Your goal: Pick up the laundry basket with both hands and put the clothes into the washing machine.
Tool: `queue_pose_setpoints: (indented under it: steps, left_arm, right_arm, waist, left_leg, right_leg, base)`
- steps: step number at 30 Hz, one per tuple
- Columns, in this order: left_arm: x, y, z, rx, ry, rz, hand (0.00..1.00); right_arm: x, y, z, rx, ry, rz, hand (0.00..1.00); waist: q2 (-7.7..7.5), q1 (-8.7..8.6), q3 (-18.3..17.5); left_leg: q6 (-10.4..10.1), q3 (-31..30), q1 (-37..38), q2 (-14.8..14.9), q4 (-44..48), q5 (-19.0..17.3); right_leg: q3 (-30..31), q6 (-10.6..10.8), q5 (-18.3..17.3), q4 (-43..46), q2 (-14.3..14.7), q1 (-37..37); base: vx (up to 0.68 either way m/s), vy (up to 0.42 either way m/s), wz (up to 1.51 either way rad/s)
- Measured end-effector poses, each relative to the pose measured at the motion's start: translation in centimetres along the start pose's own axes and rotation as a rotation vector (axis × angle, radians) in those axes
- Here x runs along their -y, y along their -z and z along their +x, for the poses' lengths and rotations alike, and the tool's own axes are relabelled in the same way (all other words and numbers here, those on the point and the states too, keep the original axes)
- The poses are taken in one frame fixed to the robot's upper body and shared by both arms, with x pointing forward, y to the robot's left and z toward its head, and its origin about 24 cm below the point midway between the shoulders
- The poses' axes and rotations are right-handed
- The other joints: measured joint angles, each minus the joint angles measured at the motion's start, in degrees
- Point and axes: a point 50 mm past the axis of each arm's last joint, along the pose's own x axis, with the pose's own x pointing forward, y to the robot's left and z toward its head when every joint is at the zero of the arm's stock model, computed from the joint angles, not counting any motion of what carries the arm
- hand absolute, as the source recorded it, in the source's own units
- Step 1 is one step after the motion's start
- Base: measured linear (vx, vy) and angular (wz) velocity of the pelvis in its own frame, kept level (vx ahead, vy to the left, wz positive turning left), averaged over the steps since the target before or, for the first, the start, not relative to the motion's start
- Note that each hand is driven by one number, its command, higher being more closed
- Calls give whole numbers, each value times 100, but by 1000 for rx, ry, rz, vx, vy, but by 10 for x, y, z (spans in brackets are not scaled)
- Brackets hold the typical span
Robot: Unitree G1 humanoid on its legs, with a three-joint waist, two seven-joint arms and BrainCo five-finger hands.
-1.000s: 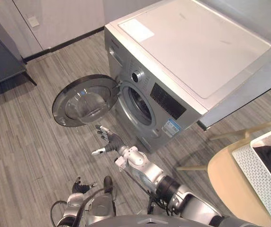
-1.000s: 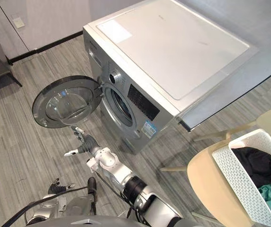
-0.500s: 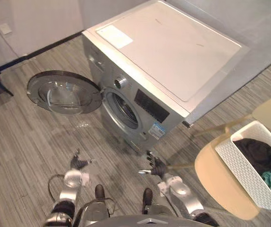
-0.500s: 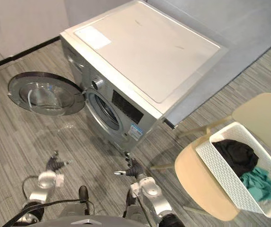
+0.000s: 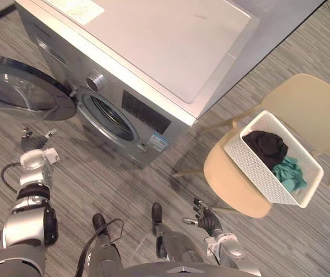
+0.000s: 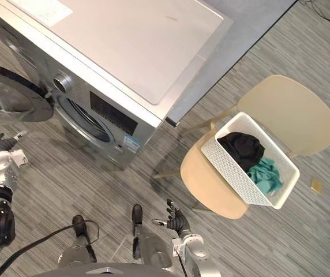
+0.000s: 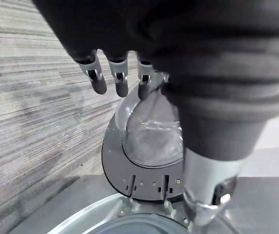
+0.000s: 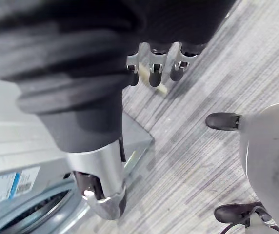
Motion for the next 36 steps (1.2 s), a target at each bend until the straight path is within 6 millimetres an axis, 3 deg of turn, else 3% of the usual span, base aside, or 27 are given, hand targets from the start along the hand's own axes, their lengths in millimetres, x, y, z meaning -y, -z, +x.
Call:
queue_pose_setpoints:
  steps: [4,8,12,15,18,19,20,22,25,28,32,36]
  left_arm:
    - [-6,1,2,-21,-23,-2,0]
    - [-13,-1,3,-16,-59,-9,0]
    - [-10,17,-10,15,-21,-15,0]
    - [4,60,-46,6,48,-126,0]
    - [4,120,-89,-125,71,-152,0]
    - [-5,145,-105,-197,57,-142,0]
    - [-10,157,-113,-237,49,-138,0]
    - [-36,199,-140,-396,-6,-119,0]
    - [-67,248,-178,-634,-124,-182,0]
    - [-84,279,-216,-823,-234,-243,0]
    - [-96,303,-260,-1011,-292,-254,0]
    - [-99,308,-271,-1057,-273,-241,0]
  right_arm:
    - [-1,2,-1,-3,8,19,0]
    - [0,2,-1,-2,13,25,0]
    - [3,10,1,-31,50,50,0]
    - [16,23,3,-88,135,103,0]
    - [39,50,-6,-191,293,204,0]
    - [47,63,-13,-245,351,243,0]
    - [52,71,-18,-273,384,270,0]
    - [69,90,-34,-360,501,333,0]
    - [82,112,-56,-485,616,407,0]
    - [85,117,-61,-515,683,470,0]
    - [84,114,-56,-506,691,489,0]
    - [76,109,-44,-490,656,495,0]
  waist:
    - [-2,-46,50]
    - [-2,16,185]
    - [30,86,200]
    - [191,111,196]
    - [526,279,36]
    - [690,315,-86]
    - [767,332,-140]
    - [1004,438,-300]
    - [1144,468,-565]
    - [1117,466,-613]
    - [1097,448,-803]
    - [1111,428,-894]
  left_leg:
    - [1,19,-12,43,-1,0]
    - [-11,101,-6,69,-1,15]
    - [-60,126,148,46,0,54]
    - [-61,-32,315,-25,-1,54]
    - [-33,-212,444,-90,-4,18]
    - [-19,-334,458,-116,-5,6]
    - [-18,-376,480,-123,-14,-15]
    - [4,-527,642,-158,-40,-57]
    - [45,-749,703,-197,-42,-95]
    - [76,-836,850,-218,-42,-113]
    - [99,-811,936,-218,-42,-186]
    - [100,-779,964,-155,-38,-203]
  right_leg:
    - [49,-28,49,-31,51,-23]
    - [136,-38,83,-32,85,-68]
    - [138,-19,69,-31,66,71]
    - [-27,18,-67,14,-29,317]
    - [-217,55,-278,178,-111,505]
    - [-341,76,-333,187,-141,604]
    - [-414,82,-358,190,-153,654]
    - [-604,108,-443,185,-205,926]
    - [-826,137,-502,171,-236,1148]
    - [-934,151,-522,109,-263,1386]
    - [-915,130,-563,49,-260,1466]
    - [-862,98,-589,2,-207,1530]
  base:
    - [-59,-27,-6]
    - [-25,-11,-11]
    - [33,0,-4]
    - [44,29,31]
    - [48,34,41]
    - [58,29,52]
    - [47,26,50]
    - [23,27,46]
    - [6,27,49]
    - [-44,26,21]
    - [-65,21,0]
    - [-36,-13,-3]
